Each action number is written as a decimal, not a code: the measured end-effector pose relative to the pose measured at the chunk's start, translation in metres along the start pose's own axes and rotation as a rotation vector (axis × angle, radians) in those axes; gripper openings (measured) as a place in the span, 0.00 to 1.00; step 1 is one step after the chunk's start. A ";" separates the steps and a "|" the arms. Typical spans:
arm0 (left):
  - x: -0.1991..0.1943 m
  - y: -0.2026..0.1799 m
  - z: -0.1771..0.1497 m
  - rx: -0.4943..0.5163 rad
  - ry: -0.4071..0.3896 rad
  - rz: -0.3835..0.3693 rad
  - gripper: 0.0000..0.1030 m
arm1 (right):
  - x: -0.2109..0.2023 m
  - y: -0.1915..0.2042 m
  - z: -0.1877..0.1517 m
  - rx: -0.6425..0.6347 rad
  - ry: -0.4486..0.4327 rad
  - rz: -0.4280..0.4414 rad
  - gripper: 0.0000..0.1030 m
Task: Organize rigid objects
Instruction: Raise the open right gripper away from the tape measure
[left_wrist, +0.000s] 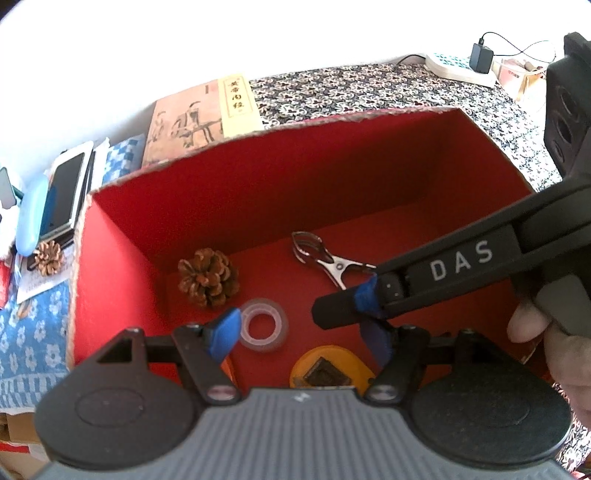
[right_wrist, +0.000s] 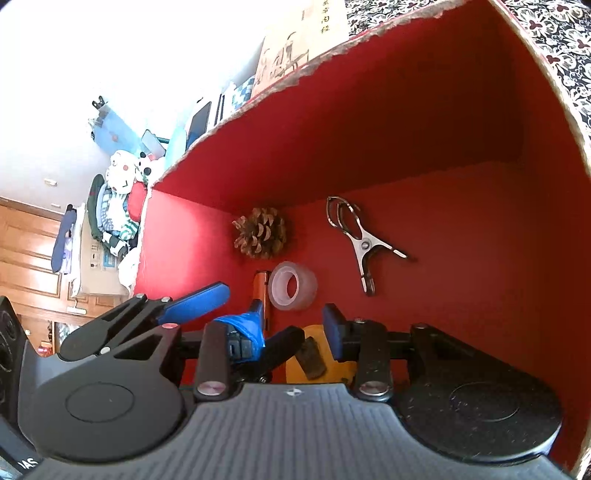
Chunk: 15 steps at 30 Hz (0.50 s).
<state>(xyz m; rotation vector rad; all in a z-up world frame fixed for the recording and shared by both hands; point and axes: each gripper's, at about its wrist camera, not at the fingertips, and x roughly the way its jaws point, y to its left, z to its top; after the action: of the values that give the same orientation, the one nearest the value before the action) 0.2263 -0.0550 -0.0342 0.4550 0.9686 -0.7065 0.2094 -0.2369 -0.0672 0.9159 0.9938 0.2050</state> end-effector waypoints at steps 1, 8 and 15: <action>0.000 0.000 0.000 0.004 0.000 0.003 0.71 | 0.001 0.000 0.000 0.005 0.001 0.000 0.19; 0.000 -0.001 -0.001 0.002 -0.004 0.027 0.72 | -0.001 0.001 -0.001 -0.002 -0.015 0.009 0.19; 0.001 0.000 -0.001 -0.007 -0.014 0.049 0.72 | -0.003 0.002 -0.002 -0.022 -0.043 0.006 0.19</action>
<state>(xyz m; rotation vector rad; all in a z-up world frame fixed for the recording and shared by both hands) 0.2258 -0.0546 -0.0351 0.4655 0.9439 -0.6613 0.2065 -0.2355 -0.0642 0.9001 0.9475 0.2000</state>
